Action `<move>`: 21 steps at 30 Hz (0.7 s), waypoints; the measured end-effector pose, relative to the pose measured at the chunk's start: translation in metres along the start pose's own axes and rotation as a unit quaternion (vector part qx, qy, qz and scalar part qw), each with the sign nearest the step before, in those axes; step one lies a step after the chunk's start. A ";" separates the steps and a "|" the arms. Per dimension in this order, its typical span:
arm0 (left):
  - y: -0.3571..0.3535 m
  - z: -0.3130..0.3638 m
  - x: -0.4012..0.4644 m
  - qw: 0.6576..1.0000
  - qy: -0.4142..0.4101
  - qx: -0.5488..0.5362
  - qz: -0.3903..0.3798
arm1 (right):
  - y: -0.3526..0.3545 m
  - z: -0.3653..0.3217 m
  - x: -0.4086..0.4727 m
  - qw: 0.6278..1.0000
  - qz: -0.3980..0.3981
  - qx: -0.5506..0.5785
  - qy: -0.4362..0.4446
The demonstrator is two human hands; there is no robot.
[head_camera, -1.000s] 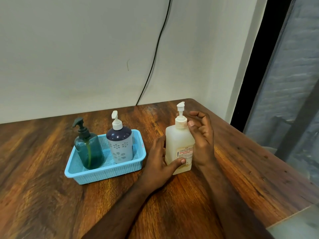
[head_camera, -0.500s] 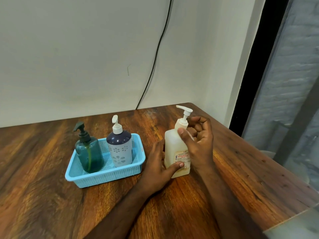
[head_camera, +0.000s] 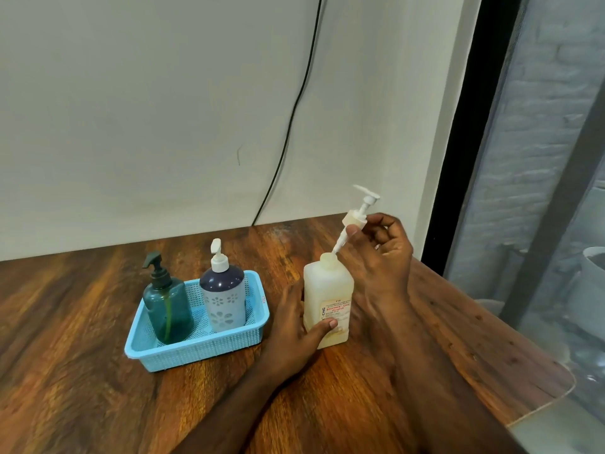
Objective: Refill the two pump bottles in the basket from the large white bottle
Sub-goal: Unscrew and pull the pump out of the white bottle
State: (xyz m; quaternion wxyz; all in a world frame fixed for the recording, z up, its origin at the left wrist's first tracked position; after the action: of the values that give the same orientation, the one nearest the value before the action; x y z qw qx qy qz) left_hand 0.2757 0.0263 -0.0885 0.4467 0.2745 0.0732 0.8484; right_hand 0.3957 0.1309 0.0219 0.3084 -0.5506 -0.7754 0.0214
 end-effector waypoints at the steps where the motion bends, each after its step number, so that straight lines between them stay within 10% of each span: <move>1: -0.001 0.000 0.000 1.000 0.002 -0.002 0.002 | 0.001 -0.005 0.005 1.000 0.006 0.006 0.004; 14: -0.007 -0.010 0.004 0.999 0.017 -0.012 0.043 | 0.035 -0.052 0.065 0.986 0.119 0.118 -0.011; 21: -0.006 -0.010 0.002 0.999 0.014 -0.018 0.037 | 0.061 -0.013 0.051 0.944 -0.097 -0.289 -0.123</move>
State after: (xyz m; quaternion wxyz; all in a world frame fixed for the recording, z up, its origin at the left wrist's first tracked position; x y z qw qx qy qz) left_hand 0.2736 0.0323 -0.0983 0.4187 0.2569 0.0545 0.8693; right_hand 0.4435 0.1949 0.0329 0.0385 -0.5317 -0.8296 -0.1663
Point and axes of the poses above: each hand's wrist, its own x-axis towards the middle knuckle, its own y-axis out of the back of the hand, z = x × y, the point moved 3 cm from there along x, towards the middle knuckle, and after that the axes turned 2 degrees about -y, right-handed, at the moved point
